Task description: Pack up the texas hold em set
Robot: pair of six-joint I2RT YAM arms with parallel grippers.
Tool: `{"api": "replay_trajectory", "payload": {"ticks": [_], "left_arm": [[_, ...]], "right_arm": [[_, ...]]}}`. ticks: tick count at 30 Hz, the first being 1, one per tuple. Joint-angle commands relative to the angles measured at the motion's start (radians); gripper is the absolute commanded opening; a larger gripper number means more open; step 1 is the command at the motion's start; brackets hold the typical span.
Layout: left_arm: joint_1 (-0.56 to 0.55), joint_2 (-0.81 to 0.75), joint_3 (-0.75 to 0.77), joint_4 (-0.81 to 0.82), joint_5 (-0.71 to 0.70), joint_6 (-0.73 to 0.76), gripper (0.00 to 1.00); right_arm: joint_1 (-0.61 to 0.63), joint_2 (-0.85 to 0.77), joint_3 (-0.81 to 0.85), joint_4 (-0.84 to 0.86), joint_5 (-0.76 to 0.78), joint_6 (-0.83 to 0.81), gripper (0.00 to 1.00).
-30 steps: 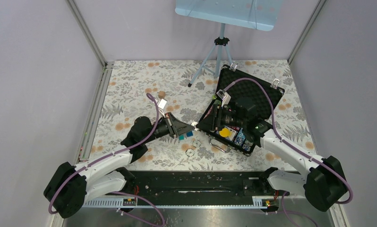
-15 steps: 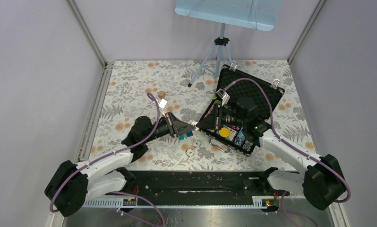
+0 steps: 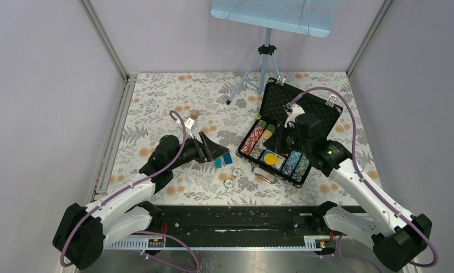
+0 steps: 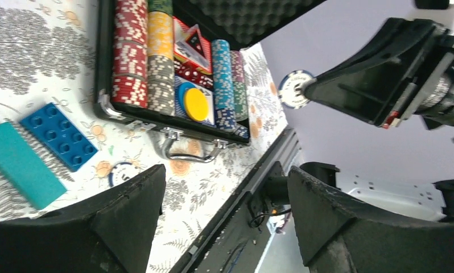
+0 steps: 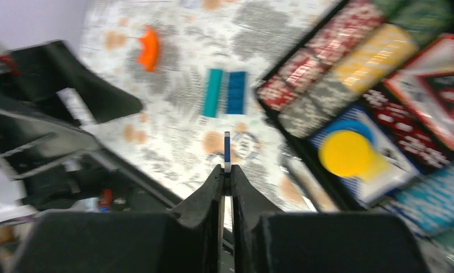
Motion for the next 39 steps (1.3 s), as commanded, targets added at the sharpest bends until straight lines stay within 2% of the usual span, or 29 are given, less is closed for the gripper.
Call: {"api": "replay_trajectory", "payload": {"ticks": [1, 3, 6, 17, 22, 31, 39], "left_arm": [[0.017, -0.027, 0.055, -0.112, -0.06, 0.089, 0.78], [0.023, -0.014, 0.05, -0.109, -0.055, 0.09, 0.78], [0.03, 0.012, 0.05, -0.096, -0.041, 0.087, 0.78], [0.054, 0.078, 0.112, -0.142, 0.002, 0.145, 0.78], [0.065, 0.079, 0.127, -0.167, 0.008, 0.161, 0.78], [0.077, 0.079, 0.127, -0.18, 0.014, 0.169, 0.78], [0.081, 0.076, 0.121, -0.165, 0.028, 0.167, 0.78]], "right_arm": [[-0.005, -0.035, 0.097, -0.42, 0.321, -0.266, 0.0], [-0.005, -0.036, 0.116, -0.516, 0.363, -0.324, 0.0], [-0.005, -0.037, 0.121, -0.585, 0.35, -0.395, 0.0], [-0.005, 0.029, 0.05, -0.481, 0.309, -0.615, 0.0], [-0.005, 0.103, 0.04, -0.484, 0.4, -0.719, 0.0], [-0.005, 0.184, 0.035, -0.528, 0.395, -0.799, 0.0], [-0.005, 0.26, 0.055, -0.595, 0.457, -0.843, 0.0]]}}
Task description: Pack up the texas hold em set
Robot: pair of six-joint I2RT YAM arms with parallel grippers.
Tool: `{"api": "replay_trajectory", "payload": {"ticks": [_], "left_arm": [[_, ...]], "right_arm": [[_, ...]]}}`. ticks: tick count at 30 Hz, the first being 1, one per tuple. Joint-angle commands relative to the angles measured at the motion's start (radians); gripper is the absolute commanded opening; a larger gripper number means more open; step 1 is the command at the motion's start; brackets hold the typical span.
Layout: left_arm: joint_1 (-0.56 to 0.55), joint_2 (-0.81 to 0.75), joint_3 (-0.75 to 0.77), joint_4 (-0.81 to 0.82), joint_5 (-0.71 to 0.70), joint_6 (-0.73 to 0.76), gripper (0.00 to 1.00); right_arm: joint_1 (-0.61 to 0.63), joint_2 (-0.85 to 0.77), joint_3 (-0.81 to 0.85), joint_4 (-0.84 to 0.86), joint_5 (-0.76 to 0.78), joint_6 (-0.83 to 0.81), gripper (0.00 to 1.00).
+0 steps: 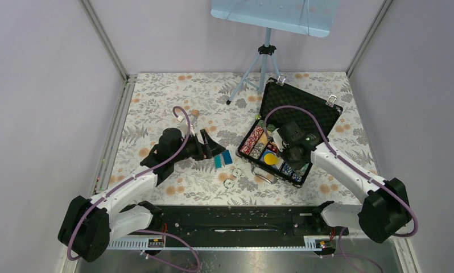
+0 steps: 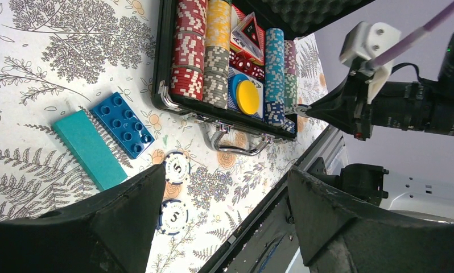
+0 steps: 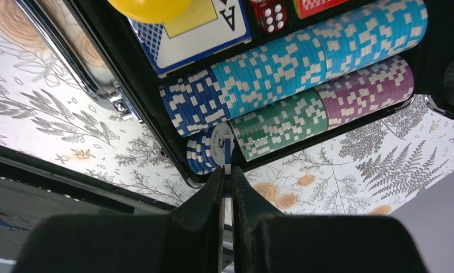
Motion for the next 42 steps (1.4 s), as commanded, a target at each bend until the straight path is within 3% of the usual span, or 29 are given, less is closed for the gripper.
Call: {"api": "replay_trajectory", "payload": {"ticks": [1, 24, 26, 31, 42], "left_arm": [[0.007, -0.005, 0.035, 0.042, 0.032, 0.013, 0.78], [0.013, 0.005, 0.03, 0.051, 0.041, 0.007, 0.78], [0.014, 0.007, 0.031, 0.051, 0.043, 0.007, 0.78], [0.014, 0.016, 0.031, 0.059, 0.055, 0.003, 0.78], [0.014, 0.015, 0.03, 0.063, 0.056, 0.0, 0.78]], "right_arm": [[-0.003, 0.033, 0.02, -0.068, 0.053, -0.053, 0.0], [-0.003, 0.139, -0.024, -0.031, 0.095, -0.071, 0.0], [-0.003, 0.147, -0.032, -0.019, 0.103, -0.071, 0.02], [-0.003, 0.136, -0.052, 0.011, 0.123, -0.068, 0.25], [-0.003, 0.032, -0.003, -0.016, 0.108, -0.052, 0.31]]}}
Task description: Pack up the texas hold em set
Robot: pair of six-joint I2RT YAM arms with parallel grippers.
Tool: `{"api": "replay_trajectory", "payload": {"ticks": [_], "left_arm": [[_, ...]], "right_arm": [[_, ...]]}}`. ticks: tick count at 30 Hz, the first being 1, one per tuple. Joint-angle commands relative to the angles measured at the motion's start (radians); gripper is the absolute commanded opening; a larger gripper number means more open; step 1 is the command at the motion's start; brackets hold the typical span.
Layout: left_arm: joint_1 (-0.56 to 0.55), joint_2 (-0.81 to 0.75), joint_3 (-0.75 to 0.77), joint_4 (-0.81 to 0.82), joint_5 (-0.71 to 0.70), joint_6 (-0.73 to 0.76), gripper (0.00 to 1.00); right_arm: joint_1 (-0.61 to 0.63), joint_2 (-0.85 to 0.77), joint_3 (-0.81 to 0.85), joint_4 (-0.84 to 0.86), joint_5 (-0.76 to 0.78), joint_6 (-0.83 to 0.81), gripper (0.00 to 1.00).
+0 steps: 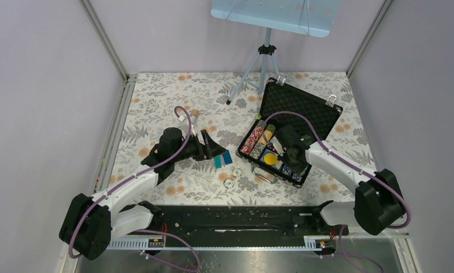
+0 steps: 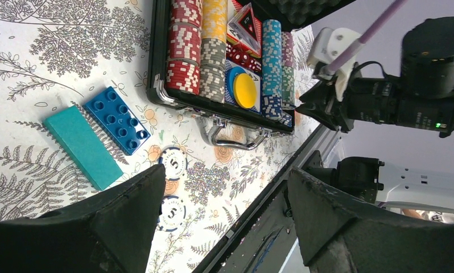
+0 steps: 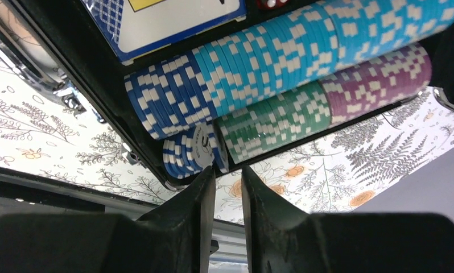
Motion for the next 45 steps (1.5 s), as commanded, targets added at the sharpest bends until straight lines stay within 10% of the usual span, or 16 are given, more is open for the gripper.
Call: {"api": "replay_trajectory", "payload": {"ticks": [1, 9, 18, 35, 45], "left_arm": [[0.007, -0.006, 0.031, 0.053, 0.016, 0.003, 0.78], [0.007, -0.012, 0.029, 0.044, 0.008, 0.006, 0.78], [0.008, 0.002, 0.038, 0.0, -0.017, 0.009, 0.78], [0.011, 0.048, 0.075, -0.043, -0.029, 0.006, 0.78], [0.011, 0.042, 0.095, -0.076, -0.022, 0.011, 0.78]], "right_arm": [[-0.004, -0.095, 0.062, -0.041, 0.023, 0.006, 0.31], [-0.003, -0.312, 0.09, 0.025, 0.025, 0.089, 0.51], [-0.024, -0.227, 0.071, 0.117, 0.21, 0.471, 0.52], [-0.553, -0.366, -0.172, 0.236, 0.014, 1.036, 0.56], [-0.67, -0.263, -0.198, 0.345, -0.042, 1.03, 0.49]]}}
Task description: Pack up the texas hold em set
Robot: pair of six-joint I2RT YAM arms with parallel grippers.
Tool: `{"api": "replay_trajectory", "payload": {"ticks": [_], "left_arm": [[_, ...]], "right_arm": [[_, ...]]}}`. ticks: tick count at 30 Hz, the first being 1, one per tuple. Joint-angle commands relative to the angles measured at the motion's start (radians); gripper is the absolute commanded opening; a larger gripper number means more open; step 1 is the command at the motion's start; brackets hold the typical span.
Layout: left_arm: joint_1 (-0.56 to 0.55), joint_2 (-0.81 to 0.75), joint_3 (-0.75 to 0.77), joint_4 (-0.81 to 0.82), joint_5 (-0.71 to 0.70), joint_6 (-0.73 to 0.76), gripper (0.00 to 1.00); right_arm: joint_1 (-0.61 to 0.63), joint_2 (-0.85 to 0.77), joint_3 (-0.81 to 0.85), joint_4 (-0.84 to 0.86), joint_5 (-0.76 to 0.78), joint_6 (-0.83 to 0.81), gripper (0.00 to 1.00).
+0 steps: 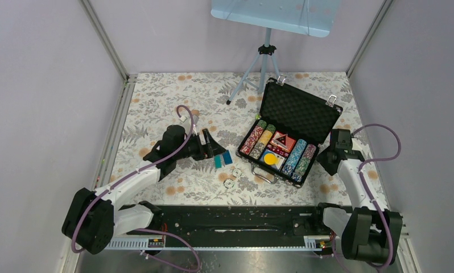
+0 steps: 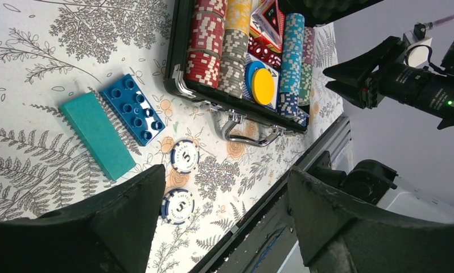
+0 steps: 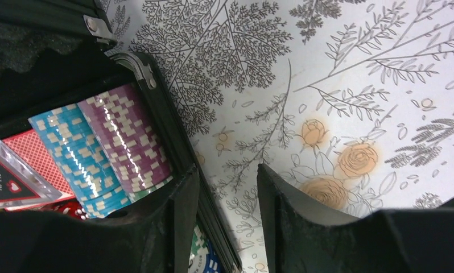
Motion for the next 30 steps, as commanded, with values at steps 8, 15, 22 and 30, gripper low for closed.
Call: {"api": "replay_trajectory", "payload": {"ticks": [8, 15, 22, 30], "left_arm": [[0.009, -0.013, 0.045, -0.002, -0.004, 0.015, 0.78], [0.011, -0.01, 0.044, -0.005, -0.003, 0.016, 0.78], [0.014, -0.013, 0.043, -0.014, -0.007, 0.02, 0.78], [0.016, -0.017, 0.042, -0.021, -0.01, 0.02, 0.78]], "right_arm": [[-0.01, 0.097, 0.03, 0.125, -0.077, -0.012, 0.48], [-0.01, 0.149, 0.039, 0.148, -0.081, -0.034, 0.47], [-0.01, 0.218, 0.05, 0.195, -0.118, -0.056, 0.4], [-0.01, 0.274, 0.046, 0.238, -0.204, -0.076, 0.34]]}}
